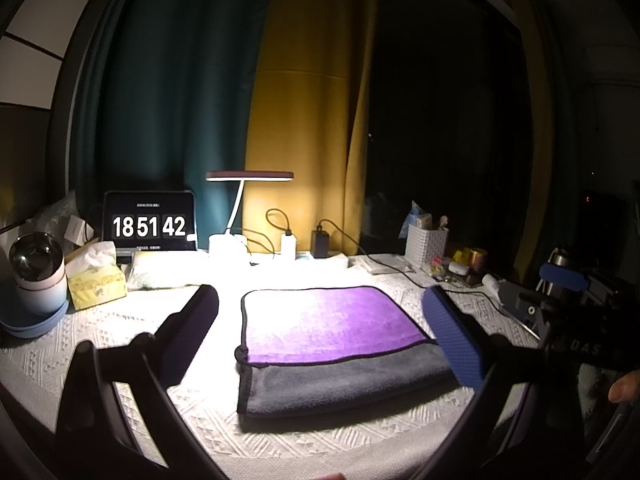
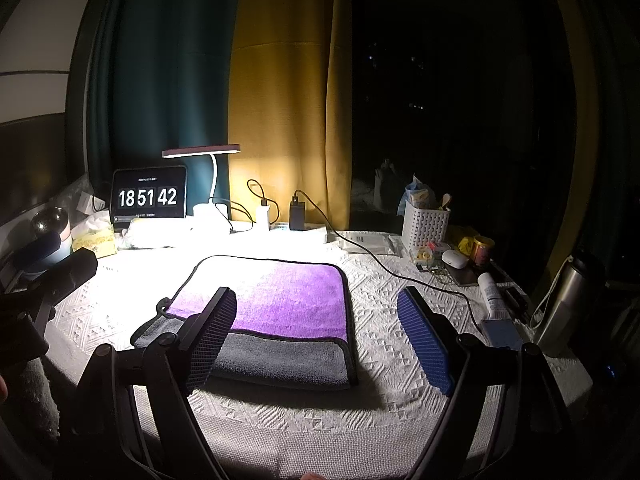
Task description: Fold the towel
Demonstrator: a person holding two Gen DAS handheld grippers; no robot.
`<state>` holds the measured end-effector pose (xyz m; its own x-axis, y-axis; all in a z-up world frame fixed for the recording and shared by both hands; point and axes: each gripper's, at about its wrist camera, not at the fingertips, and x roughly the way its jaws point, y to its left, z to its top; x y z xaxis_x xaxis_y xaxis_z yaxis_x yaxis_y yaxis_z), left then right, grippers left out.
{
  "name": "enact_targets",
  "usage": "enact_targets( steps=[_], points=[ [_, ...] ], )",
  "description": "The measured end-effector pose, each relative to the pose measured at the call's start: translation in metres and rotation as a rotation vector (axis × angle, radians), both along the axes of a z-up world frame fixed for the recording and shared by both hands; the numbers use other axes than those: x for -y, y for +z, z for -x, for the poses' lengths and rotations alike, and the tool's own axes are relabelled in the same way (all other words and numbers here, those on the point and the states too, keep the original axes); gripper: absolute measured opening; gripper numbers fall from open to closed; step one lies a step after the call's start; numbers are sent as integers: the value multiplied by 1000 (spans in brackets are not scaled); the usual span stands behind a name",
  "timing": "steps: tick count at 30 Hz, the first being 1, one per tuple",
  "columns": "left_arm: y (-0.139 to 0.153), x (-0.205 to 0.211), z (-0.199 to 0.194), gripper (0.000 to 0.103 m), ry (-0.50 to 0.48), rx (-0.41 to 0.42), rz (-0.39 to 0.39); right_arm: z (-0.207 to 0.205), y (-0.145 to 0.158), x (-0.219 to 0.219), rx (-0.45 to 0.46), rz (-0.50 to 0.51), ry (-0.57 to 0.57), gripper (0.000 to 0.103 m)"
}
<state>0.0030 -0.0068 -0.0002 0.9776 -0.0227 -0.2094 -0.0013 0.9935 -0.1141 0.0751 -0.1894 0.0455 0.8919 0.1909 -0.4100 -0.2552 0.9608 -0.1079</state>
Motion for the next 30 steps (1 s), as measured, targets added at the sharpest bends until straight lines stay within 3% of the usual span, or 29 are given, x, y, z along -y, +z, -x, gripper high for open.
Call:
enact_targets(
  steps=[30],
  points=[
    [-7, 0, 1, 102, -11, -9, 5, 0, -2, 0, -4, -3, -1, 85]
  ],
)
